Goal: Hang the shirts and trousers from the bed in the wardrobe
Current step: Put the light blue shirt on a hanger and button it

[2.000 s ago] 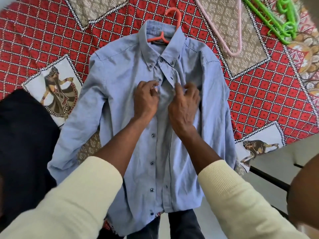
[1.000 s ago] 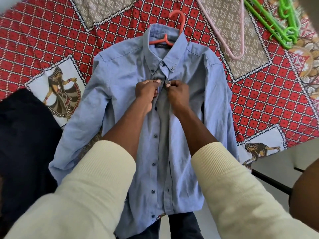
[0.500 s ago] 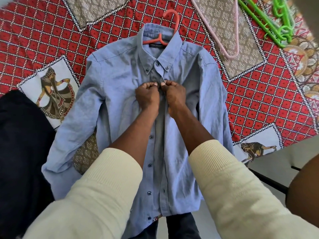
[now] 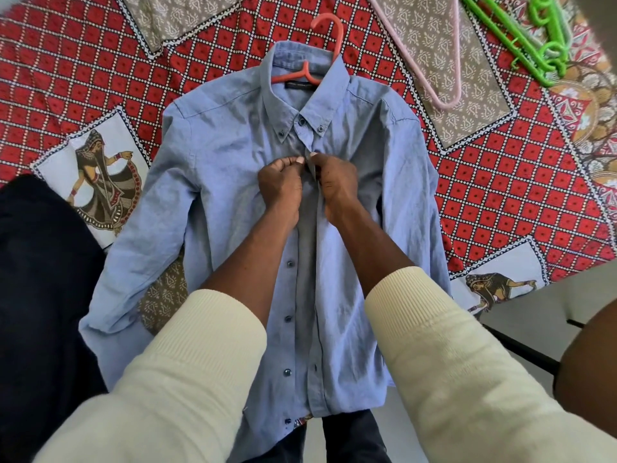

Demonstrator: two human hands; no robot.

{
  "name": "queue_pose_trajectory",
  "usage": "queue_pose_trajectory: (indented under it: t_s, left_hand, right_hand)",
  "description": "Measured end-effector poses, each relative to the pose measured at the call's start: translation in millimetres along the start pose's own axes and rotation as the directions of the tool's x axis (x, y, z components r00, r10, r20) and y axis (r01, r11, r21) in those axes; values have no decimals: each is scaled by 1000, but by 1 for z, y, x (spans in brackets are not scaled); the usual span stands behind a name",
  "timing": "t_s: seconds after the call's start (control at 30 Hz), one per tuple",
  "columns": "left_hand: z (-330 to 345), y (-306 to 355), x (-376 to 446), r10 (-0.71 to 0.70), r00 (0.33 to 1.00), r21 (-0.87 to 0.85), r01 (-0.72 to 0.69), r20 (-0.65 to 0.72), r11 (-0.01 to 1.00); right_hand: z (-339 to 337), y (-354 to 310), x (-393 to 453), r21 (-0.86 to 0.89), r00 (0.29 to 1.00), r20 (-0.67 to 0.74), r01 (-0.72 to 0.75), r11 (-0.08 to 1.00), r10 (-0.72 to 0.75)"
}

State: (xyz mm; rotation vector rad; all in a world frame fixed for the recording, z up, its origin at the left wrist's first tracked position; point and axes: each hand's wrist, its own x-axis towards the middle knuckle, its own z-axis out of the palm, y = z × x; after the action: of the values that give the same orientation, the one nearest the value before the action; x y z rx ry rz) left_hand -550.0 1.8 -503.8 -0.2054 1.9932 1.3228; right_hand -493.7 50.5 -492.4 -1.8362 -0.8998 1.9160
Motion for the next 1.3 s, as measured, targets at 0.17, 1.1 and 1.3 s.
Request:
queue_pose_trajectory:
  t_s: [0.17,1.1,1.3]
  left_hand:
    - [-6,6,1,-53,996,-30,55,76,998]
    - [-22,23,31,-3,936,463,-171,351,870]
    - [-24,40,42,336,791,691,-611,511,386]
  right_hand:
    - [-6,-2,2,8,1000,29,-5,1000,5]
    - [-17,-4,21,-615,633,569,751,239,-524]
    - [-11,-9,39,-596,569,643,792,131,-513]
